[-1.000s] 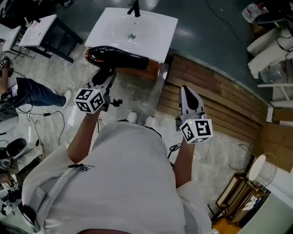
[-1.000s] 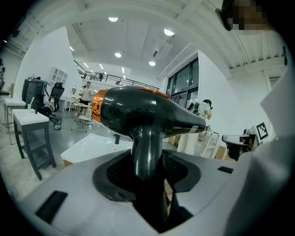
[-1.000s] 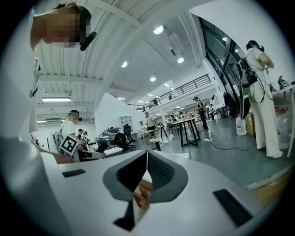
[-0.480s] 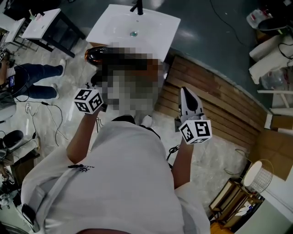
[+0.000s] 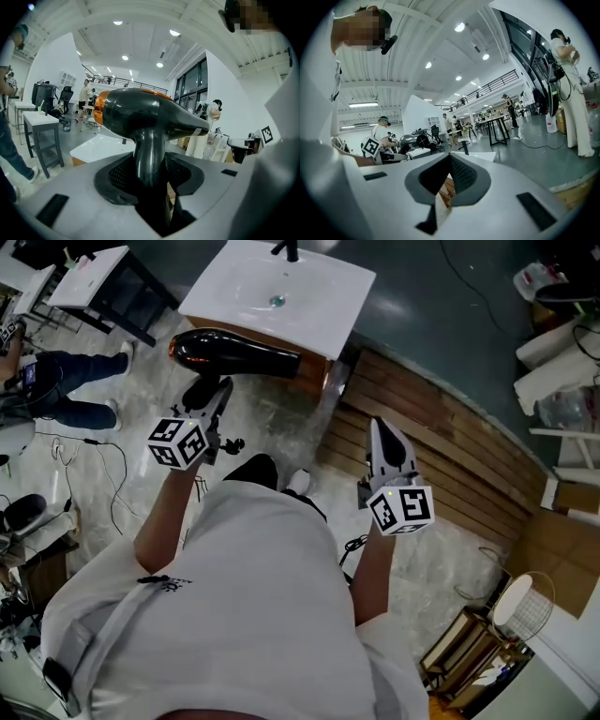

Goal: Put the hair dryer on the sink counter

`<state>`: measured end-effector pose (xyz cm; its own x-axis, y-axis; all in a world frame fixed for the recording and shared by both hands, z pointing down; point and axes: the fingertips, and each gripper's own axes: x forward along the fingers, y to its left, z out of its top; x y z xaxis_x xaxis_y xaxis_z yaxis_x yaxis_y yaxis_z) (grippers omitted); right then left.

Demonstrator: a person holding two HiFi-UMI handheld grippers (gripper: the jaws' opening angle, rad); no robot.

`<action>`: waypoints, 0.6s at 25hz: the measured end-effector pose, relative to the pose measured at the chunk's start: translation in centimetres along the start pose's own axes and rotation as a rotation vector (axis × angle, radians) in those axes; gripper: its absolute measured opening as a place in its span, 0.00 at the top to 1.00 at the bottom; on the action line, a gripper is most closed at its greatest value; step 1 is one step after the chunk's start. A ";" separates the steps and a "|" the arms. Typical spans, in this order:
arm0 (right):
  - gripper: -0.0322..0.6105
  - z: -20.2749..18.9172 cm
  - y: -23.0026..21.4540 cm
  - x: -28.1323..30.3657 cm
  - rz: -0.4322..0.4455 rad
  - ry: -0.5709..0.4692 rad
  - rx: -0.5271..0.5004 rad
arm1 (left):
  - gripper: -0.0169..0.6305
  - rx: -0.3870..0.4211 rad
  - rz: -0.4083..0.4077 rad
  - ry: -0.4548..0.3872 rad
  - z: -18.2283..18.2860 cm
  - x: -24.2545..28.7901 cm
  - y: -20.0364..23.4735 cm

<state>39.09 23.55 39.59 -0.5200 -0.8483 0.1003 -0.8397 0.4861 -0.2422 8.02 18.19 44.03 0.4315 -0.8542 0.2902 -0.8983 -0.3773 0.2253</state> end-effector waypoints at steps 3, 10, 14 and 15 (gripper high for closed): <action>0.94 0.2 0.1 0.3 0.010 -0.009 0.006 | 0.69 0.000 0.009 -0.004 0.2 -0.3 0.2; 0.94 -0.2 1.0 1.3 0.024 -0.003 0.003 | 0.69 0.002 0.015 -0.011 0.2 -0.7 1.2; 0.94 -0.4 1.9 1.6 0.021 0.003 -0.013 | 0.69 0.012 -0.003 -0.015 0.1 -0.7 1.7; 0.94 -0.6 2.3 1.6 0.020 0.002 -0.016 | 0.69 0.011 -0.010 -0.015 -0.1 -0.8 1.9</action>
<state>36.19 23.40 39.74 -0.5368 -0.8380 0.0980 -0.8317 0.5060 -0.2287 5.93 18.15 44.28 0.4390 -0.8556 0.2743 -0.8950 -0.3895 0.2174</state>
